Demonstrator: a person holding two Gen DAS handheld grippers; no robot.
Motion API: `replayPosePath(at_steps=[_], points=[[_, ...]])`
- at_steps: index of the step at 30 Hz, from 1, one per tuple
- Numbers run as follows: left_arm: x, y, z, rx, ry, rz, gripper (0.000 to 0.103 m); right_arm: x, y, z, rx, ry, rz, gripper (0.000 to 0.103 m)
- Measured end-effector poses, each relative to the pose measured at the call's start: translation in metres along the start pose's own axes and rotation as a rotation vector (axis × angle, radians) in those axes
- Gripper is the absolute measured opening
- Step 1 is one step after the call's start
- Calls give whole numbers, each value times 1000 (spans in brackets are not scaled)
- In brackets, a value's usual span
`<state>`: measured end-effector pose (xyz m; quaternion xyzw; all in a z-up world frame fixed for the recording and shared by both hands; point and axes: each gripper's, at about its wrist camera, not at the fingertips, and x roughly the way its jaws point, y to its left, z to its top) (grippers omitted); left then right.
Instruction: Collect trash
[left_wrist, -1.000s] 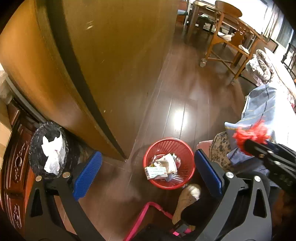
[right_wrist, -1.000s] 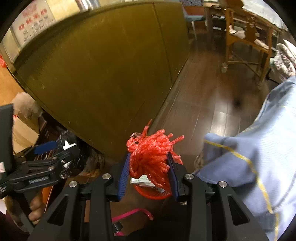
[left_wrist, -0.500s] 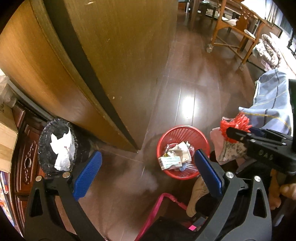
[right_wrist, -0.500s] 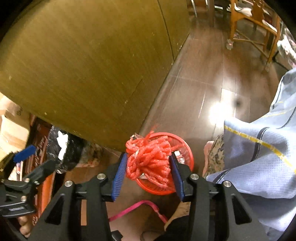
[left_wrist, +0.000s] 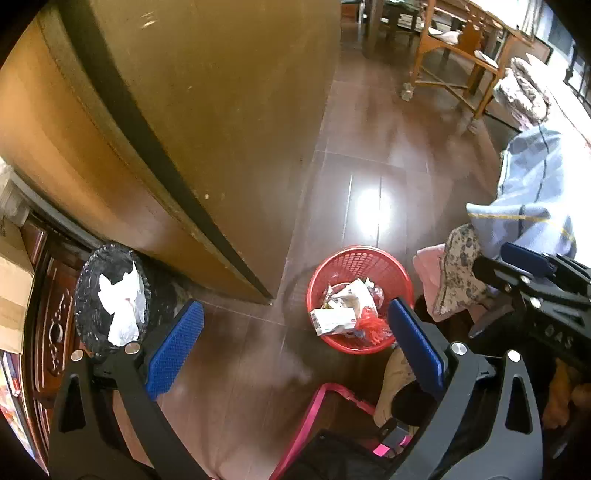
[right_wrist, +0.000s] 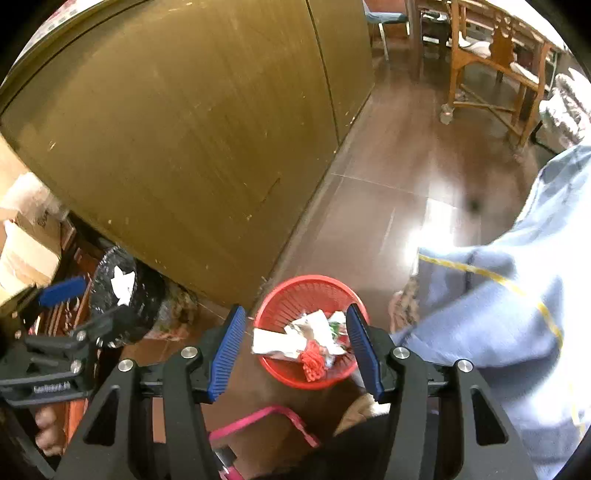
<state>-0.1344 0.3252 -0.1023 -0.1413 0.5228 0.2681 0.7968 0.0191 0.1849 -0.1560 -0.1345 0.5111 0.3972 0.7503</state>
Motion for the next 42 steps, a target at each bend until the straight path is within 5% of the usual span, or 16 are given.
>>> replayPosePath(at_steps=[16,42], points=[[-33,-11,-12,101,-146,44,96,-46,13,-44,44,19,-4,79],[-37,-7,-9,84,-160,-11,96,-45,46,-51,-58,34,-37,84]])
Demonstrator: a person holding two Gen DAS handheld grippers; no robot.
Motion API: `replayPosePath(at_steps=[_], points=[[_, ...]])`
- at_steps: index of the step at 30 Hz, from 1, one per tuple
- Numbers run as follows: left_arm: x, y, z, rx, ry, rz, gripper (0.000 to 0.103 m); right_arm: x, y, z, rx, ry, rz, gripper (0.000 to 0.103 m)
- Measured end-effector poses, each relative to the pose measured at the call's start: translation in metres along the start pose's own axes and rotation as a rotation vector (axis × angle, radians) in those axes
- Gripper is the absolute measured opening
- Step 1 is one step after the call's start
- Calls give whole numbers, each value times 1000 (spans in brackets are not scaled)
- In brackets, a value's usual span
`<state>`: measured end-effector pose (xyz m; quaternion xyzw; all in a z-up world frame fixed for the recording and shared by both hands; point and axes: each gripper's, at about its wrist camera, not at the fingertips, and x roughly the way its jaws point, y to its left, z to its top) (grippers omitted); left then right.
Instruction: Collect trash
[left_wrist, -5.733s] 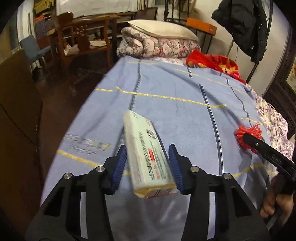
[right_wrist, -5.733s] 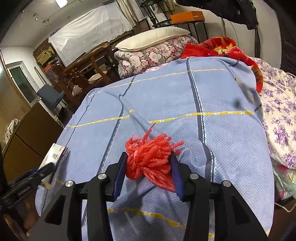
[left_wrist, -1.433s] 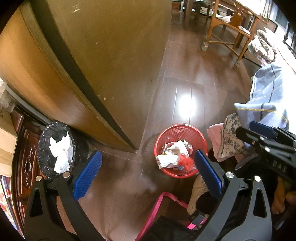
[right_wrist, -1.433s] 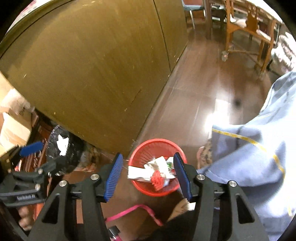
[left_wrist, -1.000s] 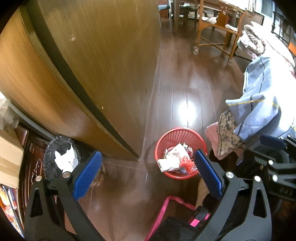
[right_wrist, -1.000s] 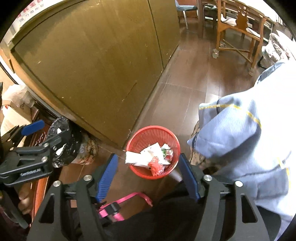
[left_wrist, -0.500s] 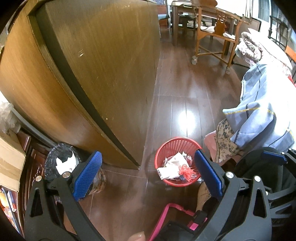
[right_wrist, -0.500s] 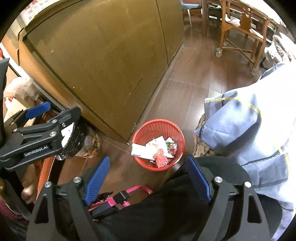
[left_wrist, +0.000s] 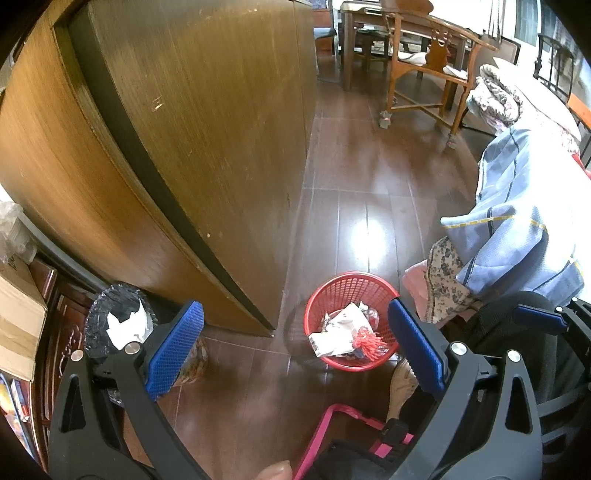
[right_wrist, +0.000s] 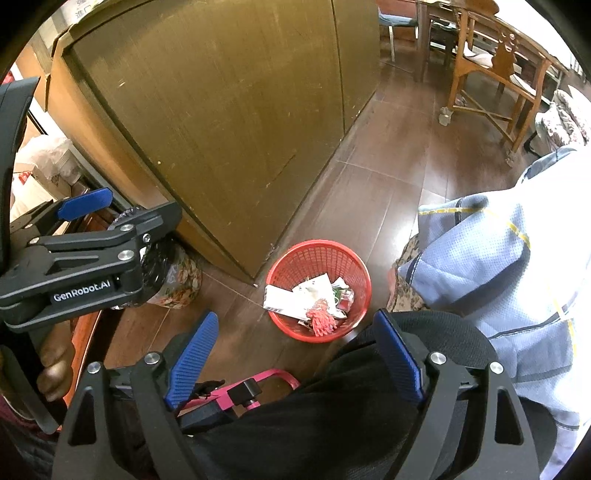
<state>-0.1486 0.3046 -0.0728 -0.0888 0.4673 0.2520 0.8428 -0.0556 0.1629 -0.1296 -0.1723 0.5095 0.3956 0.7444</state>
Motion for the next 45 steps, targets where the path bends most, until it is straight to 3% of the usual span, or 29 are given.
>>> replayPosePath(at_steps=[45], points=[[2,0,1,13,-2,-4,96,1,5,-3,1,-6,6,84]])
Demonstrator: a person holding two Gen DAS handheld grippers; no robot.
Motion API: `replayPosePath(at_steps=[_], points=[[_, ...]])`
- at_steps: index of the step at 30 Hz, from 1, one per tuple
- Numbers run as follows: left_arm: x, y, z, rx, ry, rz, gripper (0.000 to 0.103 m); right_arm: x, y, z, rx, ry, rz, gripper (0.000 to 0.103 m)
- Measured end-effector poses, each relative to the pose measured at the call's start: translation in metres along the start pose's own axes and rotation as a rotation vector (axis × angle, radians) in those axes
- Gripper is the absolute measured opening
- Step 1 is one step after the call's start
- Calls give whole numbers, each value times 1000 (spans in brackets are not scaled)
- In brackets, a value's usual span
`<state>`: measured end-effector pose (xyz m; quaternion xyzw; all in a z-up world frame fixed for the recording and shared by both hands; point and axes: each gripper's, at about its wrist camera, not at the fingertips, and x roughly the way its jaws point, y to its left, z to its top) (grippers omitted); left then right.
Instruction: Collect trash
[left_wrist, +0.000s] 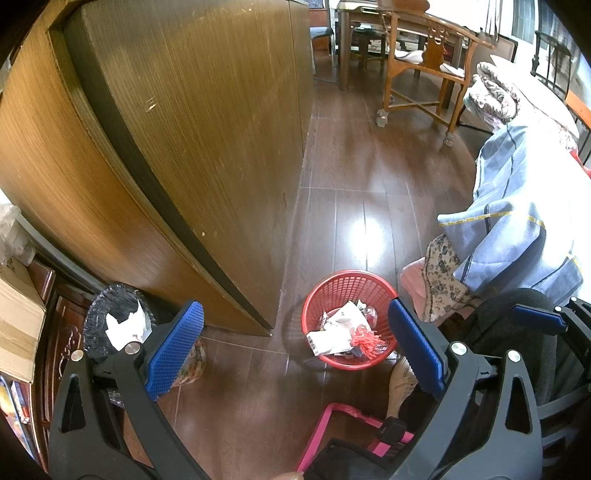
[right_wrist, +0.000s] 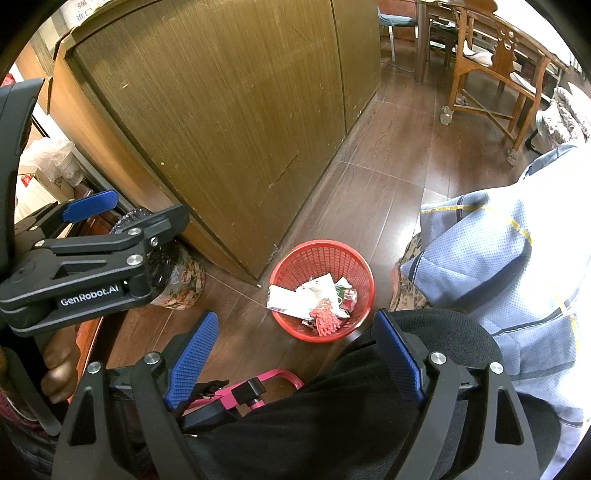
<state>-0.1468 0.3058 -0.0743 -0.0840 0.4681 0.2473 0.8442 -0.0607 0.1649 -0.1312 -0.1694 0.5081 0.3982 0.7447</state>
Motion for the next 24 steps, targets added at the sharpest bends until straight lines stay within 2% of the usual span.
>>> replayPosePath(at_steps=[24], points=[[0,2,0,16,-9,-2,96,0,1,2,2,-1,4,84]])
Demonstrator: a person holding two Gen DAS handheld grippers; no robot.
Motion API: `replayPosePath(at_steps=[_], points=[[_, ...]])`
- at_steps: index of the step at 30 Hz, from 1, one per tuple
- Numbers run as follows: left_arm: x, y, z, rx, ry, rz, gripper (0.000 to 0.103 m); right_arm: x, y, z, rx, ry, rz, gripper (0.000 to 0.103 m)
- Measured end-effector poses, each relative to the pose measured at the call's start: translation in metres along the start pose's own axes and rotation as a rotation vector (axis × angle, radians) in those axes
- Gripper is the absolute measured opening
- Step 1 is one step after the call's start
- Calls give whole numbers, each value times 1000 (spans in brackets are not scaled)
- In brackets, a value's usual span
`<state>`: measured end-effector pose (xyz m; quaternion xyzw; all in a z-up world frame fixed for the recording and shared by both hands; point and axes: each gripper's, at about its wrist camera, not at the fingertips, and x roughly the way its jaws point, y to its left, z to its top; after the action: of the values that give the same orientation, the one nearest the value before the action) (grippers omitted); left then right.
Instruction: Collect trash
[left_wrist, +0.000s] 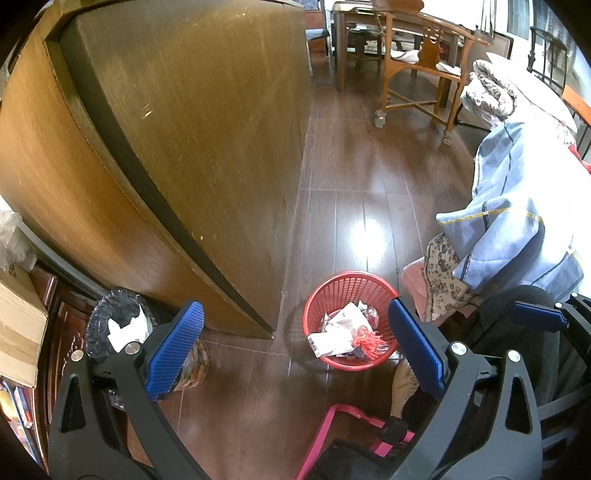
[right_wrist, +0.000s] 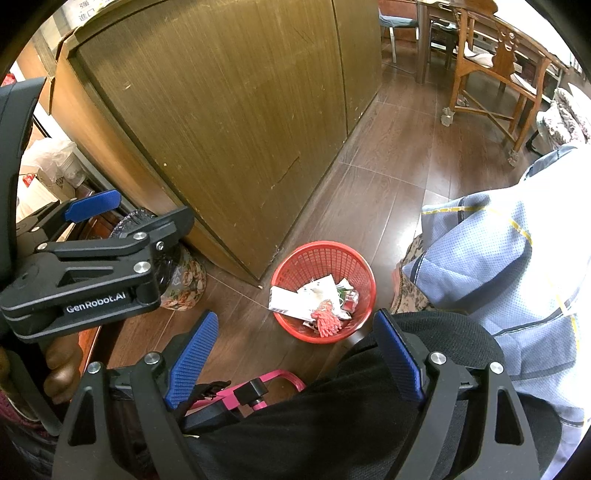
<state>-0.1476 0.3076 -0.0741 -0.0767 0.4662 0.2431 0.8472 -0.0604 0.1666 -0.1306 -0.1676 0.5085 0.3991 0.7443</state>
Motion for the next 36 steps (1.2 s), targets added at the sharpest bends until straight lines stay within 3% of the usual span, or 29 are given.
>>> replayPosePath(at_steps=[36], points=[[-1,0,2,14,-14,0,96,-5,-1,2,-1,-12,7,84]])
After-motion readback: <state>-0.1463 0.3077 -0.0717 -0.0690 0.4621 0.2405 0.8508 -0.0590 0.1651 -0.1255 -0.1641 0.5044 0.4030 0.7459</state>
